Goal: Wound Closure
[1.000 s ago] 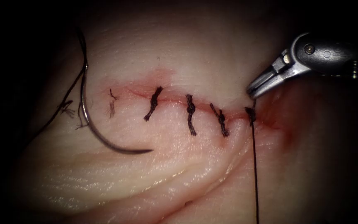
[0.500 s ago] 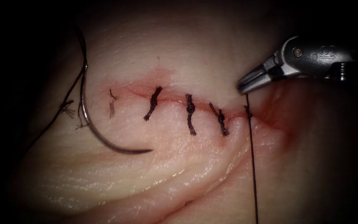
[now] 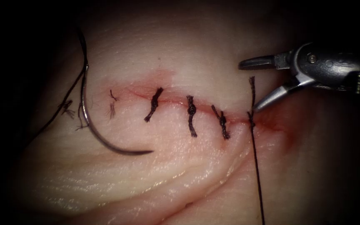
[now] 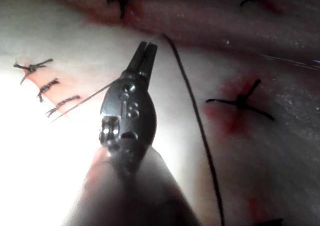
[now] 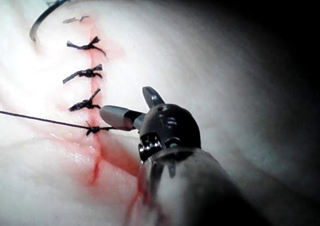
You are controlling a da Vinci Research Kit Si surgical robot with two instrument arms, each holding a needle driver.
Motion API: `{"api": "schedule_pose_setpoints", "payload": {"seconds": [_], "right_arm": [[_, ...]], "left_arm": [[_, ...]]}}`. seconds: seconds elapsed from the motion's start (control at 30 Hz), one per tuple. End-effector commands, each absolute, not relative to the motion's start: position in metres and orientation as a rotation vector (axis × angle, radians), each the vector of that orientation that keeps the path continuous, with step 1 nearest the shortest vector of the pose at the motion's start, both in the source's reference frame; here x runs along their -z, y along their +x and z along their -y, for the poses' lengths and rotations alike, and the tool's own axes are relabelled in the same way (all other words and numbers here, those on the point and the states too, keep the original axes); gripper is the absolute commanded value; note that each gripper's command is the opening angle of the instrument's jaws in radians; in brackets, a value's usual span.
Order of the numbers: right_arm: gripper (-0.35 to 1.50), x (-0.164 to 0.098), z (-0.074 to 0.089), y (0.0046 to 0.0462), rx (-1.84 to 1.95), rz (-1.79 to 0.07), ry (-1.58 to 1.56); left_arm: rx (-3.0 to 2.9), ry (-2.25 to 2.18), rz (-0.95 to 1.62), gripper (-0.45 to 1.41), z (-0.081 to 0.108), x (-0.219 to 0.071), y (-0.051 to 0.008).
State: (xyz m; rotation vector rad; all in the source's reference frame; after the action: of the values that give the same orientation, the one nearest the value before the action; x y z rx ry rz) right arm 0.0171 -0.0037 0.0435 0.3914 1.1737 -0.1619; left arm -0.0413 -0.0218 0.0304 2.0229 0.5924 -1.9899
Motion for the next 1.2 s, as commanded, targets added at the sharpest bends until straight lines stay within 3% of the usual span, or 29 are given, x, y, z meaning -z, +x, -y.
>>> {"api": "schedule_pose_setpoints", "payload": {"seconds": [0.03,0.17,0.2,0.27,0.33,0.4,0.73,1.2], "right_arm": [[1.36,-0.043,0.003,0.0165,0.149,-1.201,0.345],[1.46,-0.04,0.002,0.0132,0.025,-1.252,0.167],[1.4,-0.04,0.003,0.0123,0.001,-1.254,0.117],[0.69,-0.039,0.005,0.0112,-0.009,-1.256,0.094],[-0.18,-0.038,0.007,0.0112,-0.01,-1.289,0.095],[-0.35,-0.038,0.008,0.0118,-0.021,-1.304,0.073],[-0.35,-0.041,0.013,0.0192,0.026,-1.337,0.022],[-0.35,-0.043,0.015,0.0257,0.015,-1.421,0.001]], "left_arm": [[1.997,2.02,-0.571,-0.45,0.021,-0.031,-0.0415],[2.004,1.982,-0.509,-0.45,0.016,-0.03,-0.0402],[2.021,1.963,-0.478,-0.45,0.014,-0.03,-0.0397],[2.034,1.969,-0.445,-0.45,0.011,-0.03,-0.0389],[2.044,1.965,-0.393,-0.45,0.008,-0.03,-0.0381],[2.045,1.958,-0.359,-0.45,0.006,-0.031,-0.0376],[2.031,2.042,-0.091,-0.45,-0.004,-0.035,-0.0358],[1.871,2.284,-0.047,-0.45,-0.007,-0.039,-0.0344]]}}
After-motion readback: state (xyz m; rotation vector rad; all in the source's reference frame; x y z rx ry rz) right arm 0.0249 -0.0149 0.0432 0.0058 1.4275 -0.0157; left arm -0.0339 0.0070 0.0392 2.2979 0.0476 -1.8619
